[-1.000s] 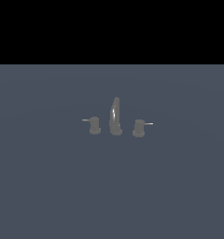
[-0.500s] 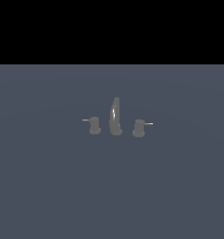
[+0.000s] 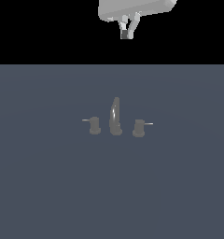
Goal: Turn on the faucet by rotating a designated handle.
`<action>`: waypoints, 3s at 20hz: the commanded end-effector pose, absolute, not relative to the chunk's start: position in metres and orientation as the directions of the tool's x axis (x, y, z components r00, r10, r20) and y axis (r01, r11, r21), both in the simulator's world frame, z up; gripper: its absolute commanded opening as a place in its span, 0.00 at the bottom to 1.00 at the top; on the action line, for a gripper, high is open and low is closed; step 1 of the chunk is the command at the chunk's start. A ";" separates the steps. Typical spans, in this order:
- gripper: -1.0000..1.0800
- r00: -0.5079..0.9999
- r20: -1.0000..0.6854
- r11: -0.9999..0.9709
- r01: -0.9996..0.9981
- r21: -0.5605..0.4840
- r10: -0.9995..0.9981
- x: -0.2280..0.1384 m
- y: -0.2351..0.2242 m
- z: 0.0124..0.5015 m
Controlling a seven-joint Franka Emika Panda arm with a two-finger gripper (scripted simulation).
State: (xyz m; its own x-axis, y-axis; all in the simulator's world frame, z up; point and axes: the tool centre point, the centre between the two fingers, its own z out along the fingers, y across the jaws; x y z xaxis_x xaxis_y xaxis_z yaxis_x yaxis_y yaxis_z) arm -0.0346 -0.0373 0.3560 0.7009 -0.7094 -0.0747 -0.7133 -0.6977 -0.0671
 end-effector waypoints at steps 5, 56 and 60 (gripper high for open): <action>0.00 0.543 -0.077 -0.540 -0.840 -0.050 -0.836 0.005 -0.059 0.302; 0.00 -0.117 0.000 0.117 -0.993 -0.007 -0.993 0.040 -0.156 0.064; 0.00 -0.118 0.000 0.118 -0.993 -0.005 -0.993 0.028 -0.154 0.064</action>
State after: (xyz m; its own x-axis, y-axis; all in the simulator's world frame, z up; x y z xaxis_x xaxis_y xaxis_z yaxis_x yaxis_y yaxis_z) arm 0.0393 -0.1570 0.0640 -0.1175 -0.9931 0.0040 -0.9928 0.1174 -0.0217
